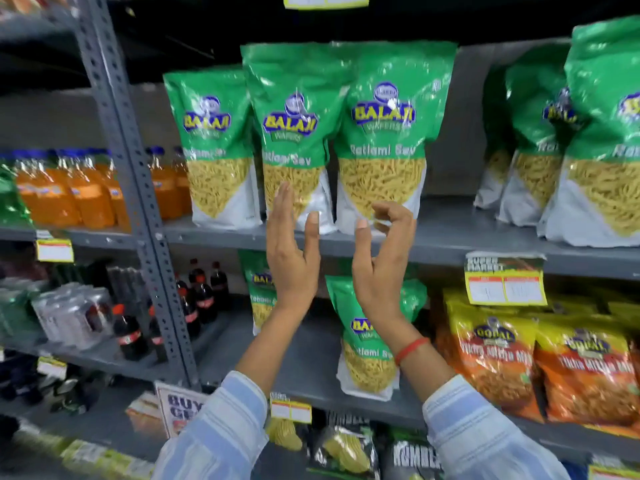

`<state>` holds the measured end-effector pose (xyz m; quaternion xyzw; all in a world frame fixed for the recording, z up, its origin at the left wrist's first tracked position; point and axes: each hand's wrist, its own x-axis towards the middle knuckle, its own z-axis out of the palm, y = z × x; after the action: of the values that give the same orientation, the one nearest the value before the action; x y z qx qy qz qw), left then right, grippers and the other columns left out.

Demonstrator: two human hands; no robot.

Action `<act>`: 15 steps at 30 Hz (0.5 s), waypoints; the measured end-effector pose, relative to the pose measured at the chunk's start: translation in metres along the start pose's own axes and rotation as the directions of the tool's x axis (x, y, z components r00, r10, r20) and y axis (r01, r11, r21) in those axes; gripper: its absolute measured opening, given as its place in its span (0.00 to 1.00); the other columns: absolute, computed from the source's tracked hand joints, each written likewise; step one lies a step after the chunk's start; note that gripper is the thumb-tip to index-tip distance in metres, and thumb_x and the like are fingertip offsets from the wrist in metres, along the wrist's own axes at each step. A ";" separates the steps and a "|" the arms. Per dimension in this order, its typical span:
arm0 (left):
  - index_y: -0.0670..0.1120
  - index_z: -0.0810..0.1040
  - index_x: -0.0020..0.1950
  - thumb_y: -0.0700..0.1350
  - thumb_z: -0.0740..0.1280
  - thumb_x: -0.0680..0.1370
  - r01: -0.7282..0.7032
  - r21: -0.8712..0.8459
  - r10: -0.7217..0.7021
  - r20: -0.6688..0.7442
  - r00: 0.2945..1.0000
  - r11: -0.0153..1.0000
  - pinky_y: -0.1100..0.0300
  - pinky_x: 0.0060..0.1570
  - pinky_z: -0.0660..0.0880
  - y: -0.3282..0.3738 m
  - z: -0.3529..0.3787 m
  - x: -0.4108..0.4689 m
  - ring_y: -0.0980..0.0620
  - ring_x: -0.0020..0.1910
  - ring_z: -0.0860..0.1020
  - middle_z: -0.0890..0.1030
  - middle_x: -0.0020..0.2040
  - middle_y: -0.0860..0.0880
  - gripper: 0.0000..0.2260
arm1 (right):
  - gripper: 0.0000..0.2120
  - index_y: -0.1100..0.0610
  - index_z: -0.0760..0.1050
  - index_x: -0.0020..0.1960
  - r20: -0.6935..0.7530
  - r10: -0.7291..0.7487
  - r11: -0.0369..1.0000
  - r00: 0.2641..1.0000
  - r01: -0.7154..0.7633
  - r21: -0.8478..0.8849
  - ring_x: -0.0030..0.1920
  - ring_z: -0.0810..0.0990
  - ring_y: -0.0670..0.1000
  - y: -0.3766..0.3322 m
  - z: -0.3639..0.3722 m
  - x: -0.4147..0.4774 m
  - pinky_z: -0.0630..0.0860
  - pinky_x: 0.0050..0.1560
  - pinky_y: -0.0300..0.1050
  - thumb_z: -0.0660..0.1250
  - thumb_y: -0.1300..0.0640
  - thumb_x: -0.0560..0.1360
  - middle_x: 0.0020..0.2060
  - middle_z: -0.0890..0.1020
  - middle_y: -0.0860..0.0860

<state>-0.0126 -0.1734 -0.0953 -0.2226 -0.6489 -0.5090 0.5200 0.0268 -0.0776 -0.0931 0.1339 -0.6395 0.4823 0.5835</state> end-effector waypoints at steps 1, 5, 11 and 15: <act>0.42 0.62 0.74 0.48 0.61 0.80 0.012 0.007 -0.012 0.013 1.000 1.000 0.53 0.73 0.61 -0.003 0.000 0.012 0.49 0.74 0.64 0.66 0.74 0.46 0.24 | 0.14 0.64 0.70 0.58 0.008 -0.021 1.000 1.000 0.021 0.009 0.55 0.73 0.55 -0.004 0.005 0.010 0.72 0.58 0.51 0.60 0.56 0.77 0.54 0.72 0.51; 0.45 0.53 0.77 0.70 0.50 0.72 0.162 0.019 -0.163 0.129 0.978 0.987 0.54 0.74 0.53 -0.021 -0.006 0.047 0.48 0.77 0.54 0.57 0.78 0.46 0.41 | 0.28 0.64 0.64 0.69 0.151 0.056 0.997 0.987 -0.062 0.036 0.63 0.72 0.55 -0.008 0.029 0.041 0.68 0.66 0.47 0.61 0.47 0.76 0.62 0.72 0.56; 0.47 0.47 0.78 0.67 0.56 0.72 0.351 0.004 -0.328 0.370 0.869 0.936 0.44 0.76 0.51 -0.064 -0.014 0.072 0.47 0.78 0.50 0.51 0.79 0.46 0.41 | 0.43 0.53 0.48 0.79 0.526 0.354 0.918 0.773 -0.394 -0.040 0.77 0.55 0.49 0.013 0.058 0.054 0.54 0.77 0.53 0.62 0.35 0.74 0.79 0.54 0.50; 0.46 0.55 0.77 0.71 0.55 0.72 0.432 -0.023 -0.364 0.498 0.787 0.902 0.45 0.74 0.58 -0.084 -0.017 0.087 0.48 0.76 0.60 0.61 0.77 0.46 0.42 | 0.49 0.53 0.49 0.79 0.519 0.448 0.891 0.728 -0.416 -0.184 0.78 0.55 0.52 0.024 0.078 0.057 0.56 0.77 0.53 0.59 0.27 0.68 0.79 0.54 0.50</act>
<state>-0.1046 -0.2419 -0.0543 -0.2347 -0.7537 -0.5782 0.2064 -0.0547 -0.1040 -0.0430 0.0977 -0.8056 0.5278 0.2509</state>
